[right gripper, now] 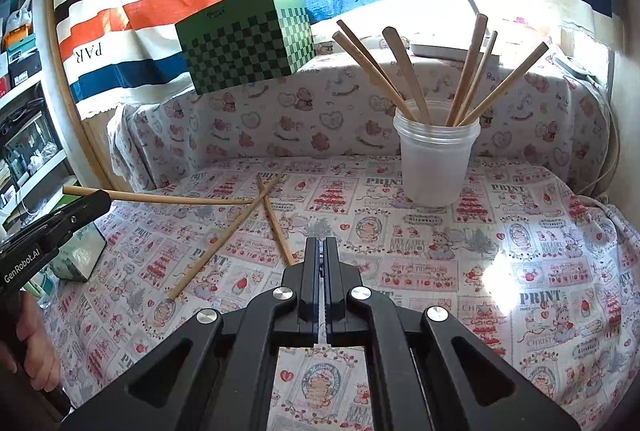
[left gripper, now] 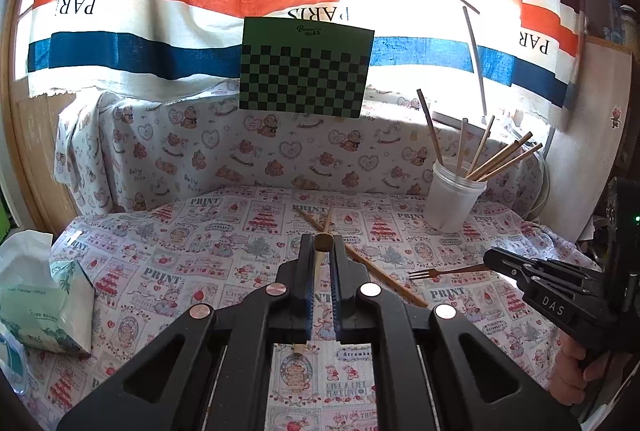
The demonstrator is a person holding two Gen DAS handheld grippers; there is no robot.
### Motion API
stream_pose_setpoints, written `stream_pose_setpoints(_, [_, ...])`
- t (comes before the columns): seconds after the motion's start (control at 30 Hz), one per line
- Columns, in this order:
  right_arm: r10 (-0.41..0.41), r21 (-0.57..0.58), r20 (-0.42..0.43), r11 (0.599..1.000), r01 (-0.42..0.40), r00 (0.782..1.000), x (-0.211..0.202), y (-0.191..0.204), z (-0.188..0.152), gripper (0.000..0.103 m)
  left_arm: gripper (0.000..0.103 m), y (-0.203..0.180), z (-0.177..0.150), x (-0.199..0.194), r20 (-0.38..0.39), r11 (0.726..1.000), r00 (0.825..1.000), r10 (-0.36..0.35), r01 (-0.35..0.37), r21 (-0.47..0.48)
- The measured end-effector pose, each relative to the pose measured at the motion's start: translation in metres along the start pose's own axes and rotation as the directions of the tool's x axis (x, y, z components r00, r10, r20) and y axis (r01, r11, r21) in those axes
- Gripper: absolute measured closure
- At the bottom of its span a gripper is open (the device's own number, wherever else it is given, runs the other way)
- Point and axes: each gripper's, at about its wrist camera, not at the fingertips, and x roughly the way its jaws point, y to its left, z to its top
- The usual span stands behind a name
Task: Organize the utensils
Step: 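Grasp a chopstick with the right tool while the left tool lifts its chopstick, then carry both held chopsticks up over the clear cup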
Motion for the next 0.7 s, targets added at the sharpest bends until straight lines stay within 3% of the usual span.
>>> stream_pose_setpoints(0.37, [-0.002,0.015,0.109,1.000,0.001,0.994,-0.032,-0.007,0.022,0.101,0.097,0.001,0.017,-0.006,0.016,0.999,0.999,-0.047,0.047,-0.016])
stream_pose_setpoints(0.7, [-0.062,0.060,0.224,0.997,0.049,0.973,-0.083,-0.028,0.056,0.101,0.097,-0.014,0.054,-0.014,0.093,0.997,0.992,-0.083,0.082,0.013])
